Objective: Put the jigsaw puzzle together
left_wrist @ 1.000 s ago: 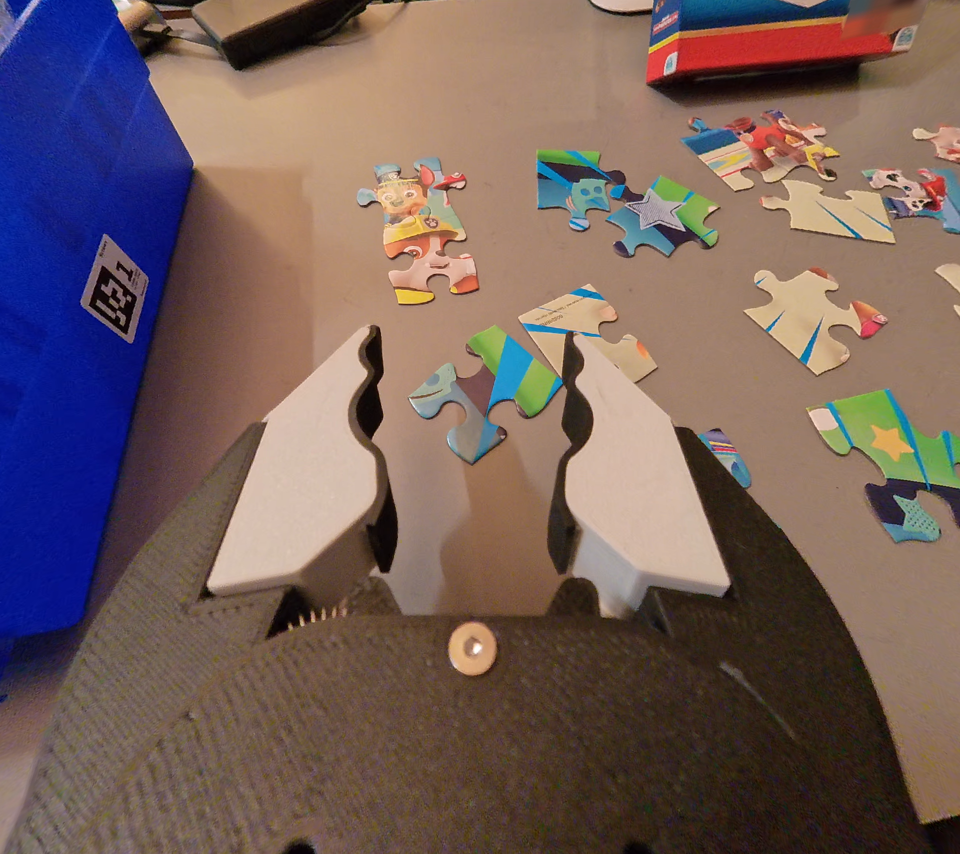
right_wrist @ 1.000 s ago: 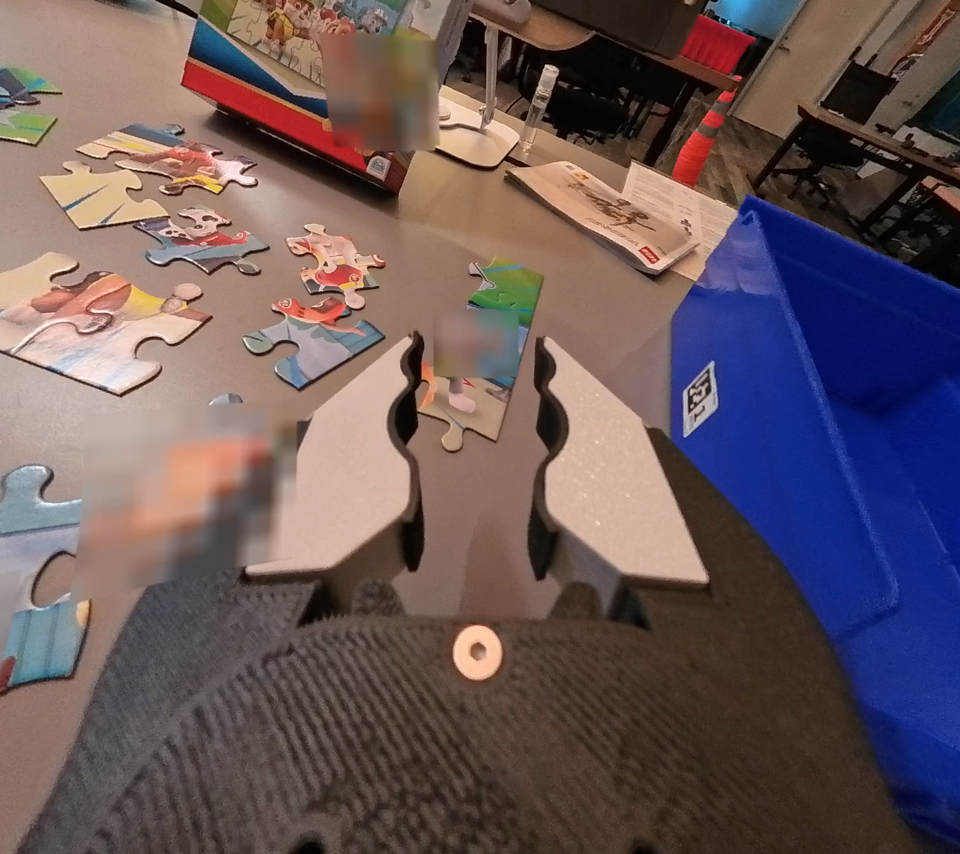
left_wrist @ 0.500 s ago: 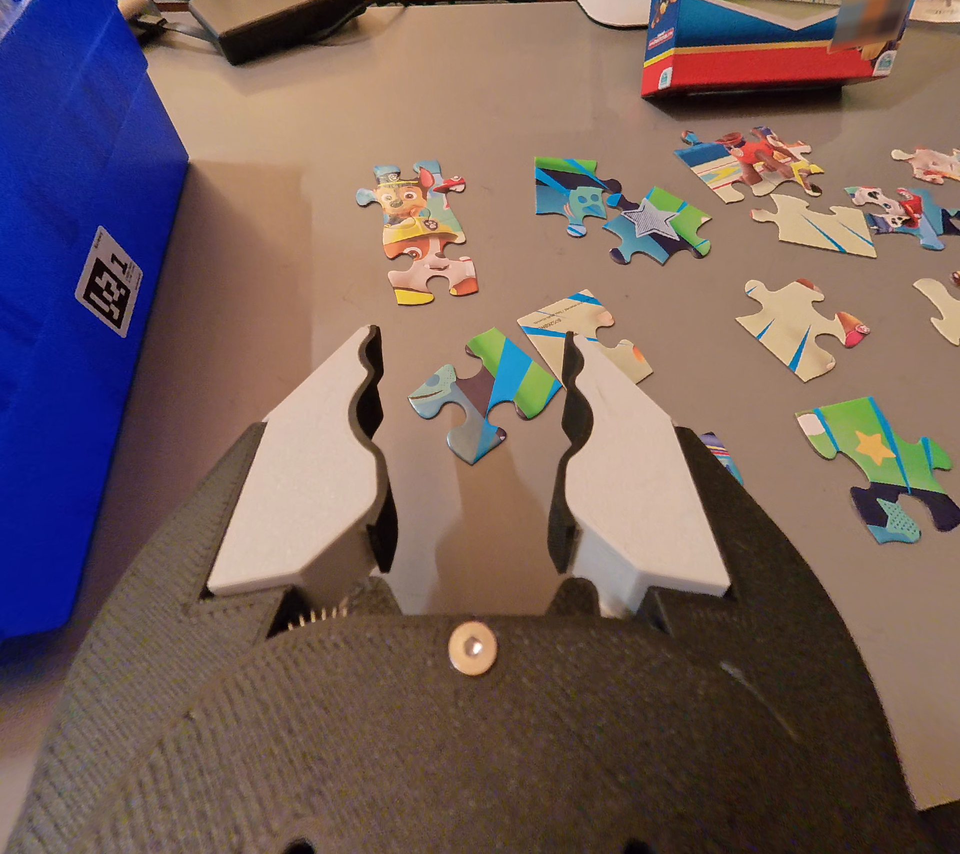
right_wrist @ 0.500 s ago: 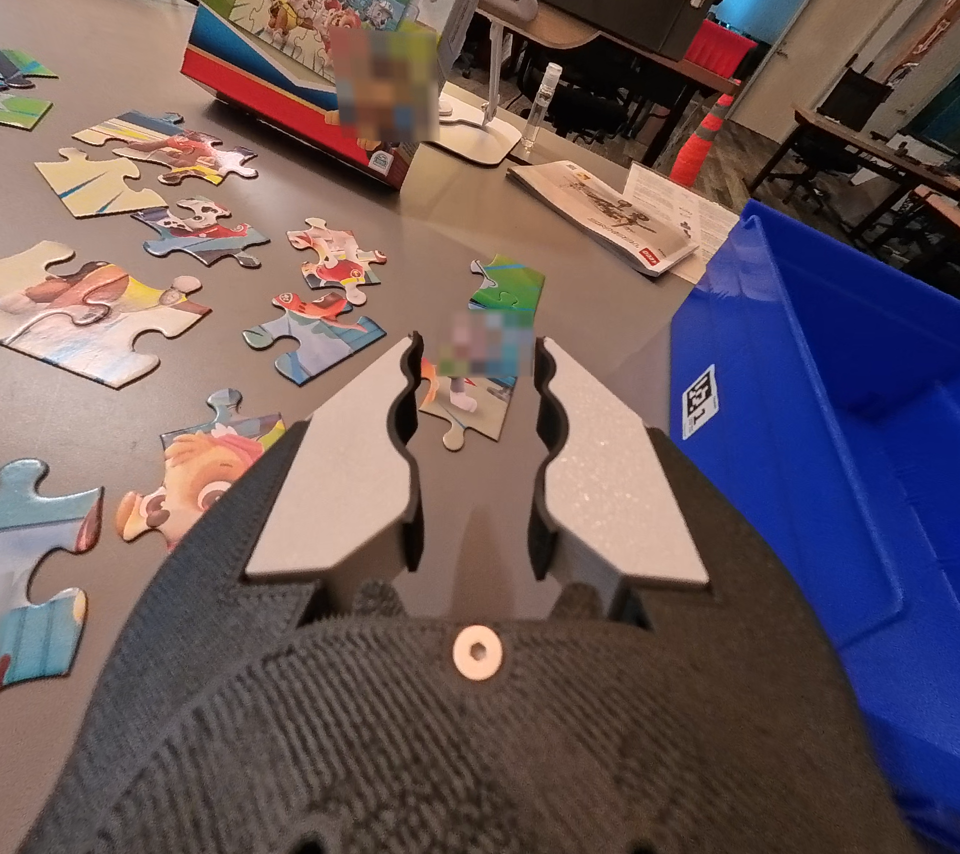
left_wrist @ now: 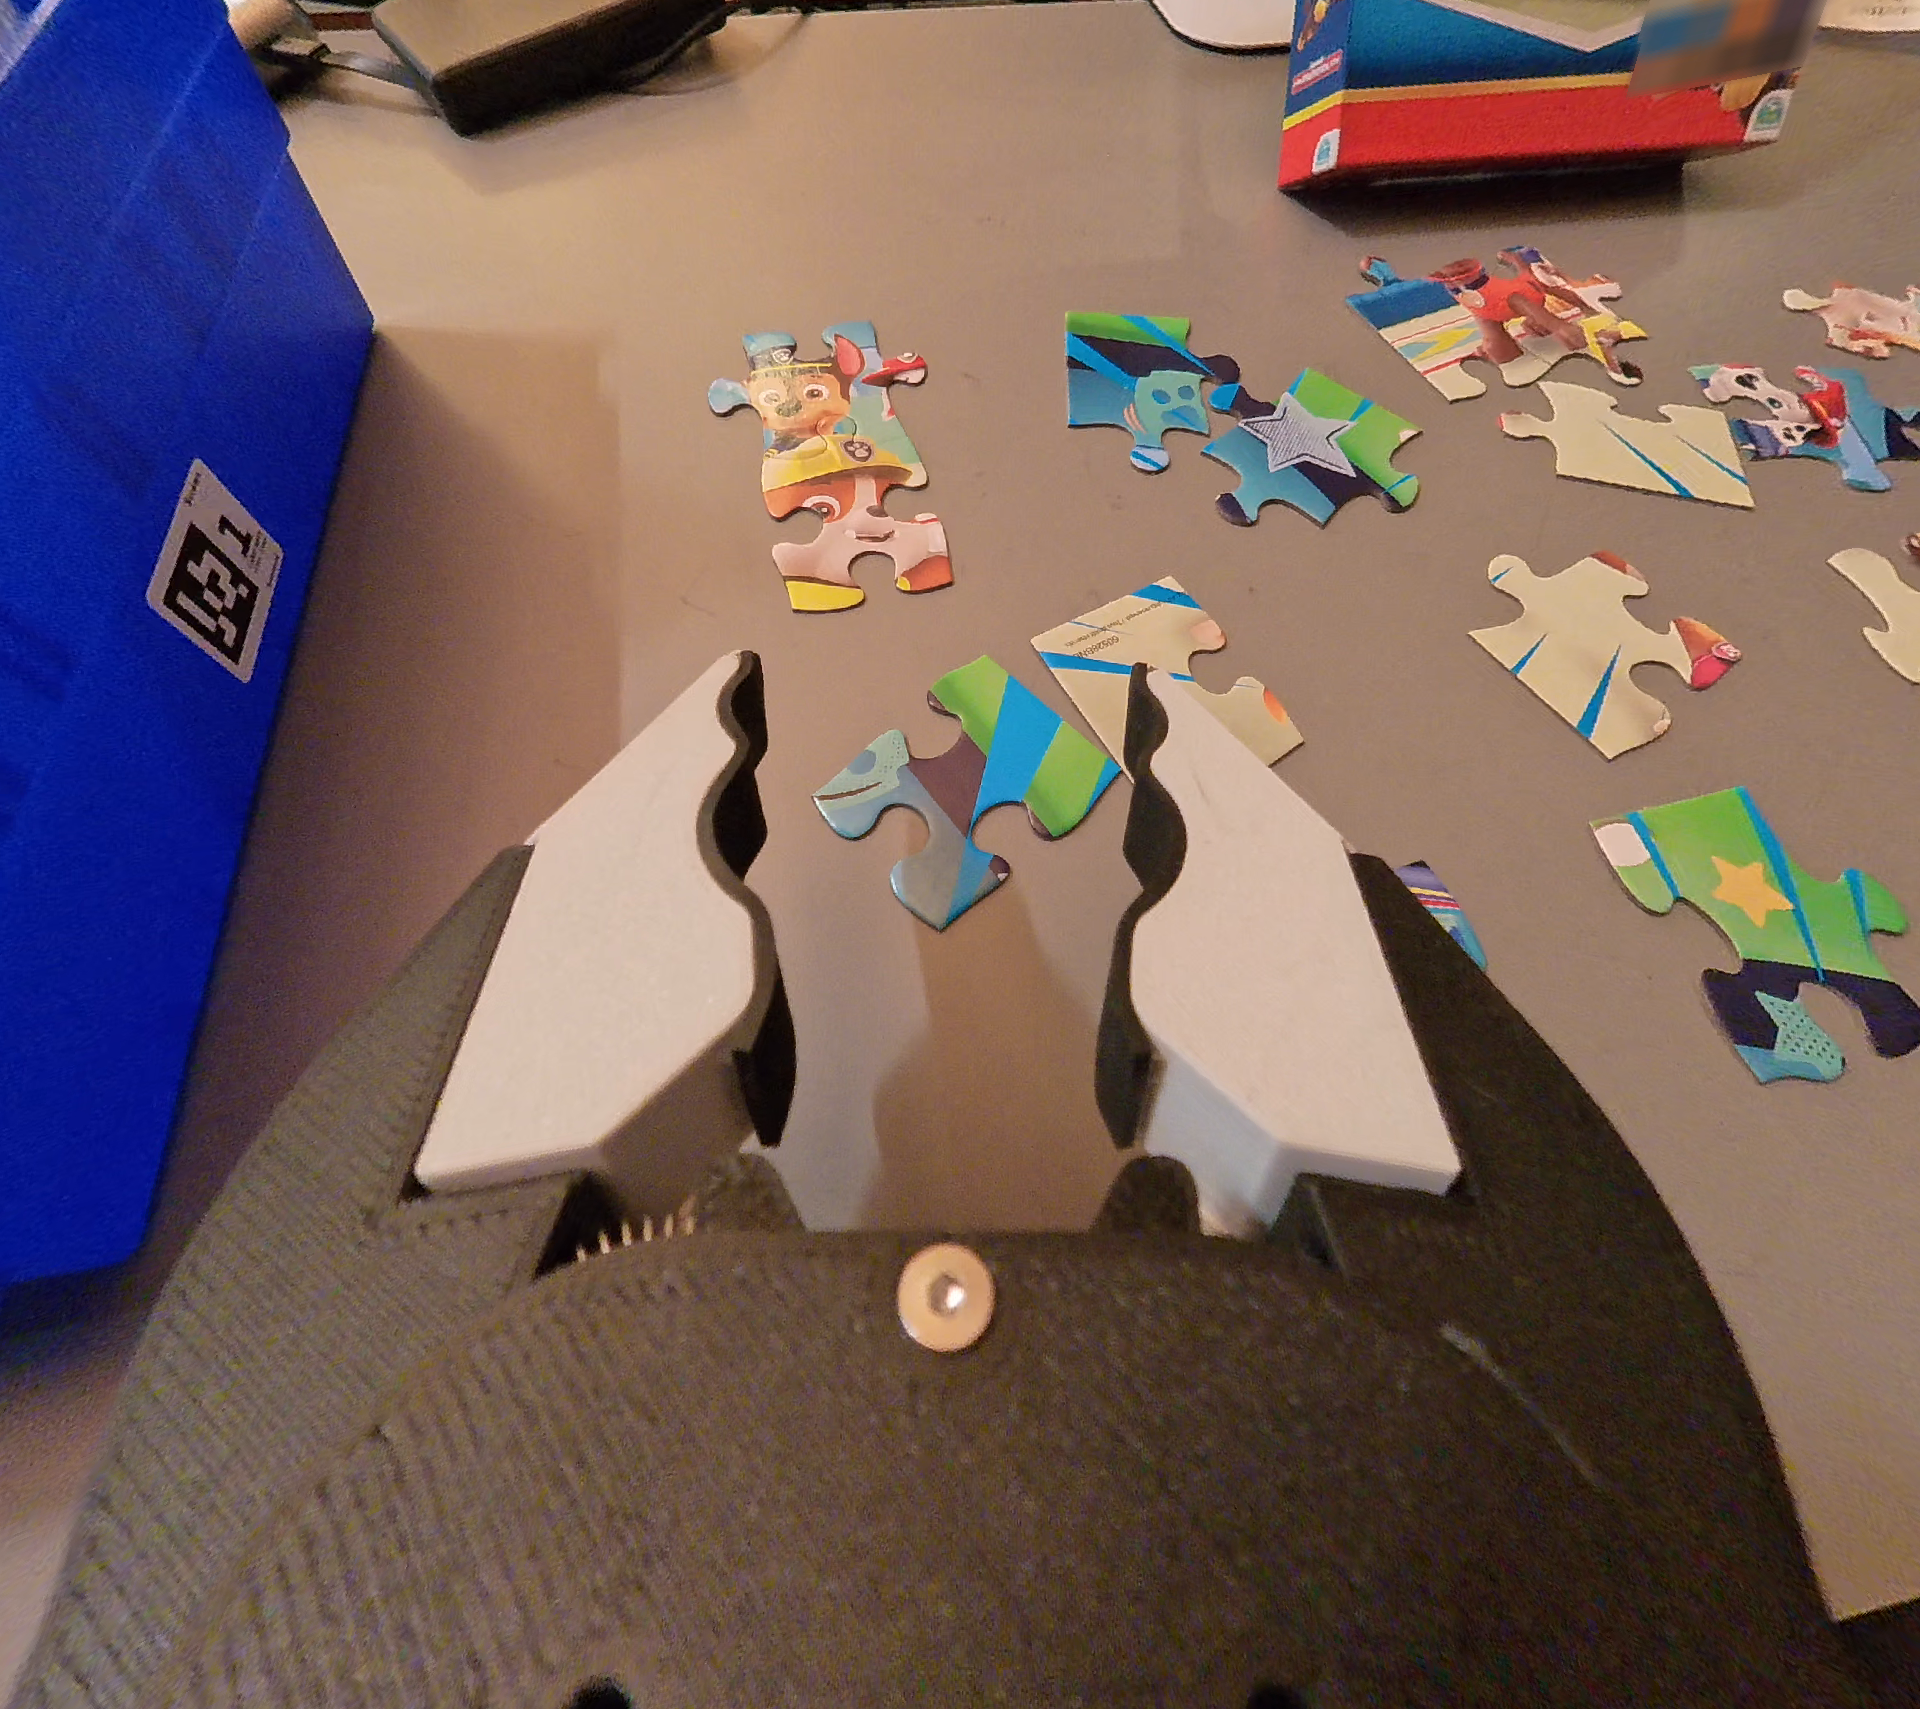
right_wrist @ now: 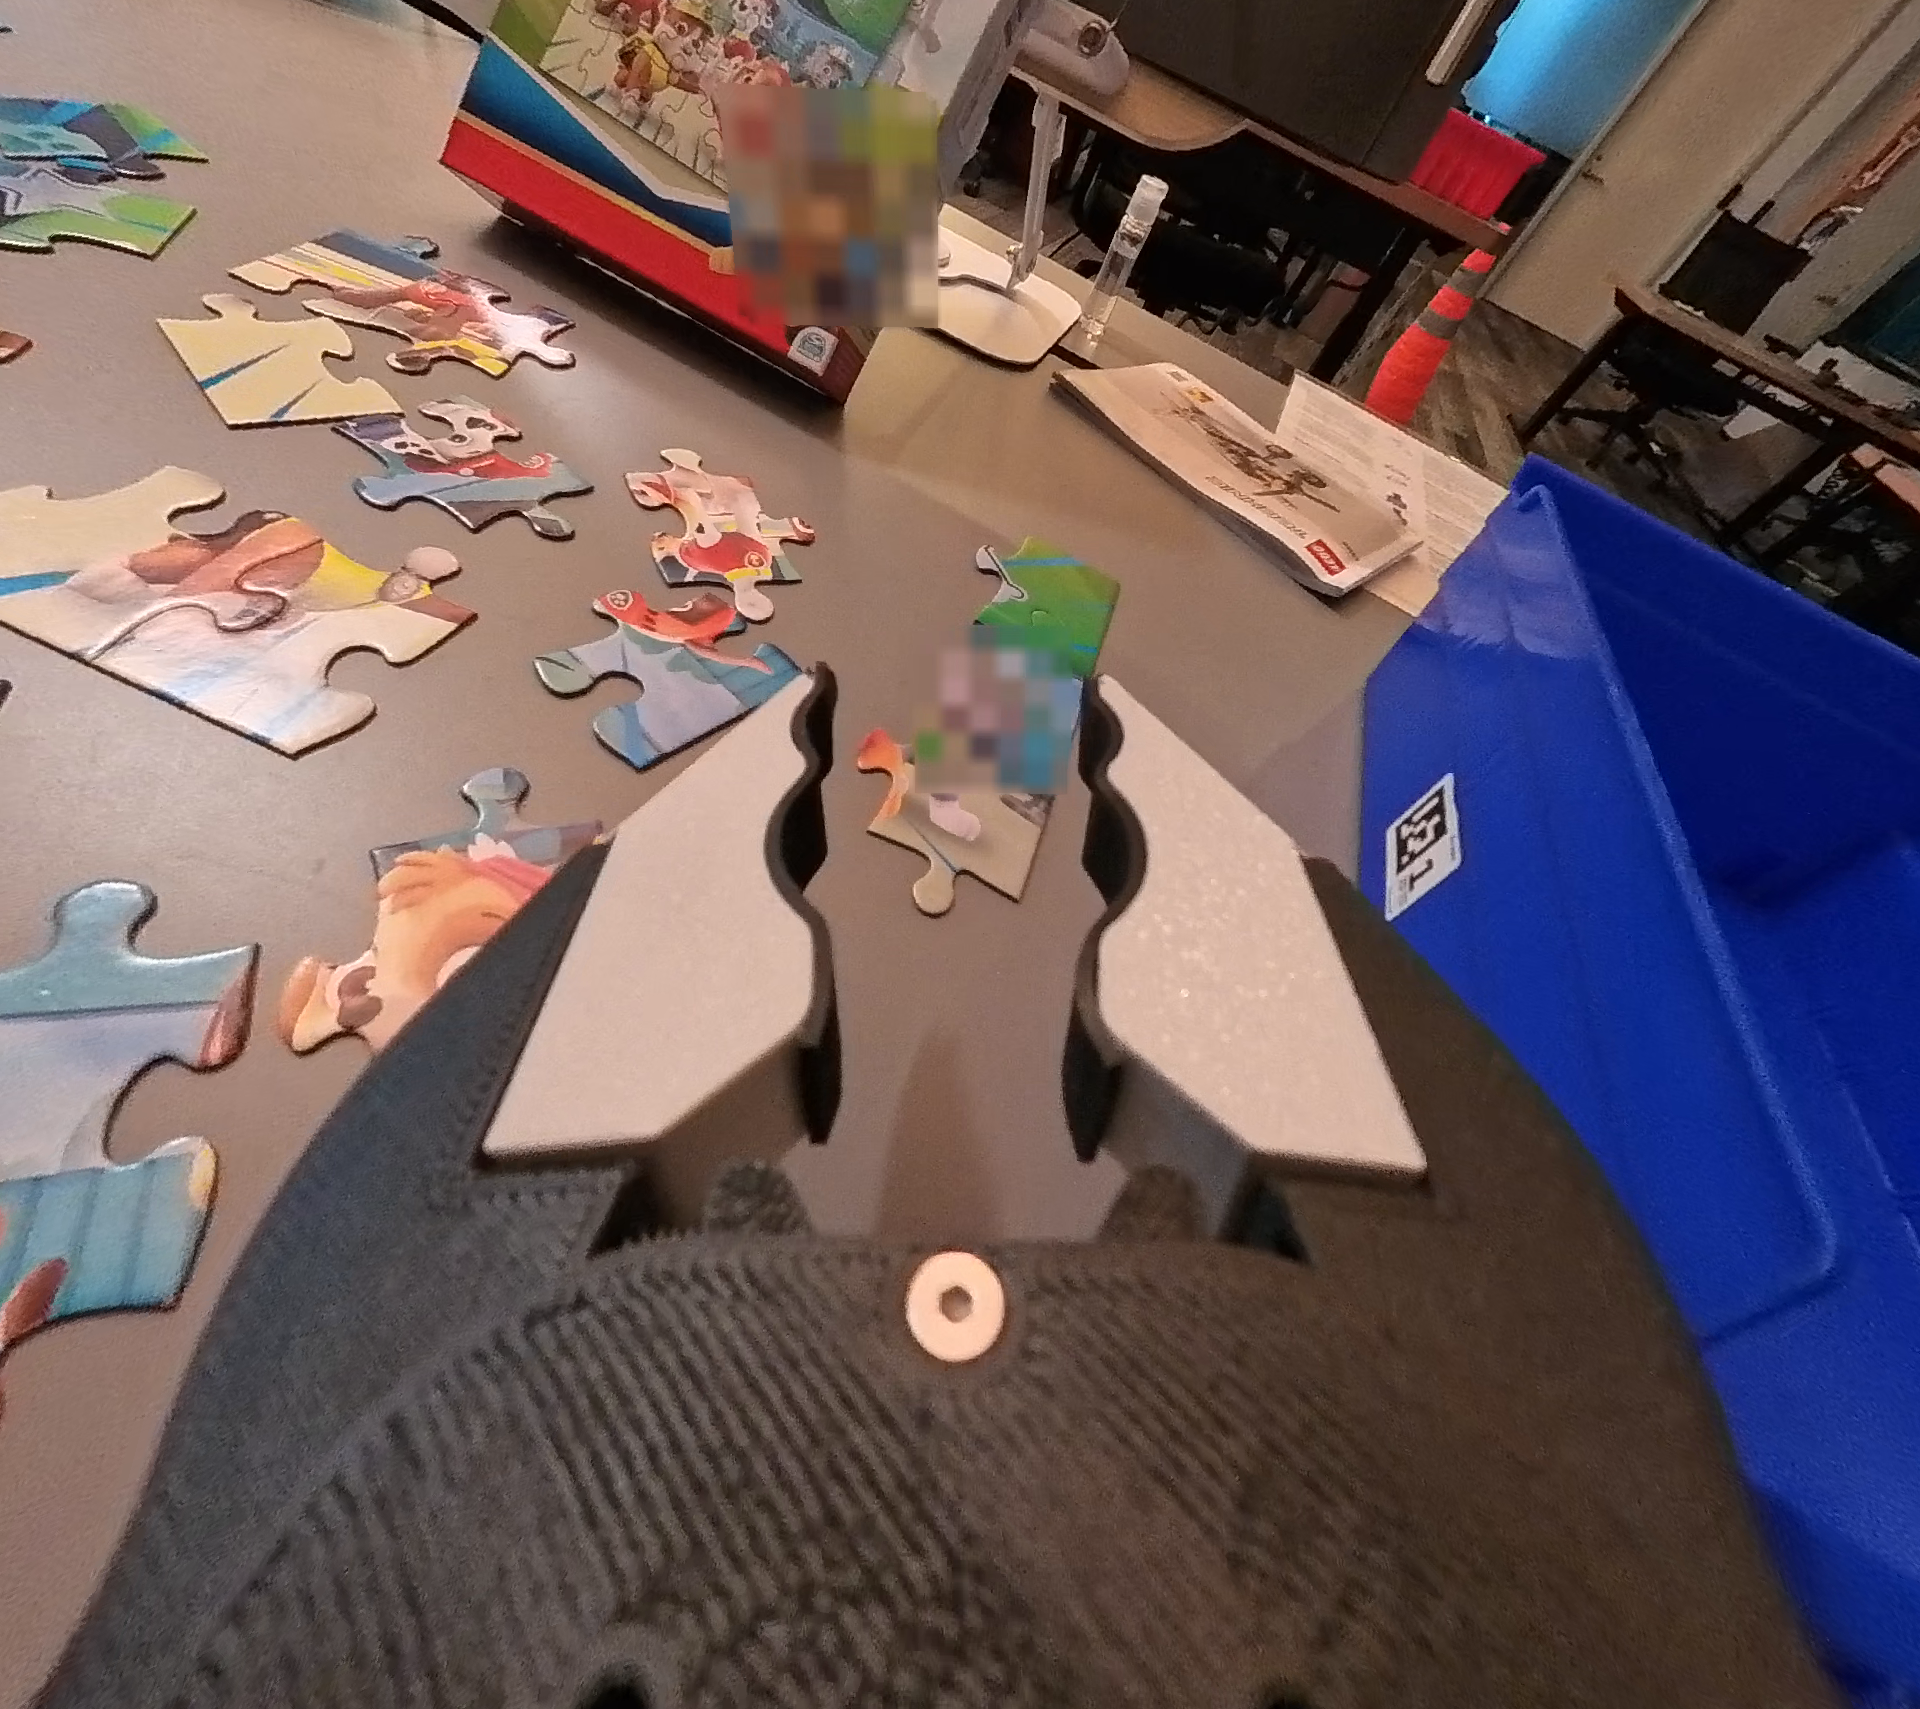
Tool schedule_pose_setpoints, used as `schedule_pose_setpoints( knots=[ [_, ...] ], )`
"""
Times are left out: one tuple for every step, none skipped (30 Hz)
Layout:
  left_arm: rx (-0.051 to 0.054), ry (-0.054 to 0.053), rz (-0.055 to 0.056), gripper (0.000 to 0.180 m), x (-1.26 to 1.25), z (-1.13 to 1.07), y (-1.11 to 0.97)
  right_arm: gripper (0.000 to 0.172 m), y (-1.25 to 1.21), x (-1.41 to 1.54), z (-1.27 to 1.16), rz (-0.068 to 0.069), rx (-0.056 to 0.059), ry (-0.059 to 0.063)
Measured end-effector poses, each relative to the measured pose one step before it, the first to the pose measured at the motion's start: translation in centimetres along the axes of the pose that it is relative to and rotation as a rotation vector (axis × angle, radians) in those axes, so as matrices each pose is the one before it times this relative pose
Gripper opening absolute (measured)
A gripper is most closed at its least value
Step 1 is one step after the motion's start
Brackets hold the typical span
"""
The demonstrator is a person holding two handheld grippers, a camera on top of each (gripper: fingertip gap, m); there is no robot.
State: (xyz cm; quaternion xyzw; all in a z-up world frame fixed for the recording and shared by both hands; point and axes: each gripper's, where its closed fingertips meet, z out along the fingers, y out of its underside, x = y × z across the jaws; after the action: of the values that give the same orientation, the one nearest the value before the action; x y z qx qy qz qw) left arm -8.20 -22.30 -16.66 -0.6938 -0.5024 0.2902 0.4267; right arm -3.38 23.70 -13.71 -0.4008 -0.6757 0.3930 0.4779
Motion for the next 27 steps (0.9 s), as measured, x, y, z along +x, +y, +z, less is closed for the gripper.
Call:
schedule_pose_setpoints(
  knots=[
    [-0.0017,-0.0003,0.0012,0.068,0.008,0.019,0.019,0.048,-0.138,-0.215,-0.029,-0.0045,0.0085,-0.0116],
    [-0.0016,-0.0008,0.0016,0.068,-0.001,0.019,0.019,0.049,-0.199,-0.259,-0.046,-0.0073,0.0126,-0.011],
    [-0.0012,-0.0008,0.0017,0.068,0.012,0.012,0.006,0.049,-0.198,-0.247,-0.026,-0.0108,0.0126,-0.0071],
    [-0.0022,-0.0003,0.0009,0.068,0.008,0.027,0.031,0.05,-0.255,-0.243,-0.002,-0.0108,0.0144,-0.0062],
    [-0.0041,0.0008,-0.0008,0.068,0.0,0.05,0.038,0.051,-0.364,-0.389,0.003,-0.0083,0.0202,-0.0155],
    [-0.0062,0.0021,-0.0033,0.068,-0.015,0.066,0.071,0.05,-0.381,-0.671,0.035,-0.0026,0.0183,-0.0332],
    [-0.0057,0.0036,-0.0049,0.068,-0.013,0.06,0.067,0.05,-0.334,-0.927,0.127,0.0042,0.0095,-0.0502],
    [-0.0036,0.004,-0.0056,0.068,-0.014,0.047,0.04,0.05,-0.322,-1.239,0.284,0.0085,0.0001,-0.0722],
    [-0.0017,0.0037,-0.0055,0.068,-0.015,0.02,0.024,0.049,-0.222,-1.542,0.451,0.006,-0.0165,-0.0953],
    [0.0005,0.001,-0.003,0.068,-0.015,-0.004,-0.006,0.049,0.0,-1.514,0.638,-0.0034,-0.0404,-0.1002],
    [0.0023,-0.0034,0.0029,0.068,-0.013,-0.022,-0.031,0.05,0.243,-1.174,0.765,-0.0142,-0.0633,-0.0857],
    [0.0011,-0.0069,0.0107,0.068,0.026,-0.013,-0.018,0.053,0.352,-0.973,0.818,-0.0243,-0.0749,-0.0784],
    [-0.0027,-0.0087,0.0168,0.068,0.085,0.018,0.026,0.058,0.332,-0.782,0.818,-0.0287,-0.0747,-0.0718],
    [-0.0066,-0.0089,0.0205,0.068,0.106,0.069,0.074,0.06,0.185,-0.529,0.797,-0.0313,-0.0627,-0.0617],
    [-0.009,-0.0095,0.0217,0.068,0.117,0.094,0.096,0.061,0.023,-0.219,0.758,-0.0305,-0.0431,-0.0474],
    [-0.0101,-0.0099,0.021,0.068,0.115,0.1,0.114,0.061,-0.089,-0.039,0.755,-0.0262,-0.0253,-0.0425],
    [-0.0095,-0.0104,0.0193,0.068,0.08,0.103,0.107,0.06,-0.083,0.05,0.731,-0.0176,-0.0164,-0.0425],
    [-0.0084,-0.0101,0.0172,0.068,0.067,0.084,0.091,0.06,-0.036,0.116,0.704,-0.0079,-0.0128,-0.0414],
    [-0.0066,-0.0078,0.015,0.068,0.064,0.058,0.076,0.061,0.045,0.081,0.626,-0.0001,-0.0138,-0.0432],
    [-0.0048,-0.0063,0.0126,0.068,0.064,0.054,0.048,0.062,0.115,0.0,0.539,0.0058,-0.0165,-0.0444],
    [-0.0032,-0.0049,0.0099,0.068,0.048,0.037,0.037,0.064,0.119,-0.061,0.429,0.012,-0.0166,-0.0412],
    [-0.0018,-0.0034,0.007,0.068,0.035,0.015,0.021,0.066,-0.03,-0.194,0.28,0.0164,-0.0068,-0.0399],
    [-0.0007,-0.0015,0.0043,0.068,0.033,0.006,0.011,0.067,-0.183,-0.157,0.154,0.0174,0.0046,-0.0271],
    [0.0007,-0.0011,0.0021,0.068,0.014,-0.003,-0.013,0.069,-0.187,-0.195,0.058,0.0074,0.0078,-0.0169],
    [0.0025,0.0001,0.0006,0.068,0.008,-0.026,-0.033,0.07,-0.081,-0.138,0.081,-0.0007,0.0017,-0.0021],
    [0.0031,0.0009,-0.0008,0.068,0.001,-0.028,-0.032,0.071,0.026,-0.06,0.076,-0.0095,-0.0029,0.0112],
    [0.0022,0.0018,-0.0014,0.068,0.005,-0.028,-0.022,0.072,0.05,-0.07,0.072,-0.0123,-0.0042,0.0144]
  ],
)
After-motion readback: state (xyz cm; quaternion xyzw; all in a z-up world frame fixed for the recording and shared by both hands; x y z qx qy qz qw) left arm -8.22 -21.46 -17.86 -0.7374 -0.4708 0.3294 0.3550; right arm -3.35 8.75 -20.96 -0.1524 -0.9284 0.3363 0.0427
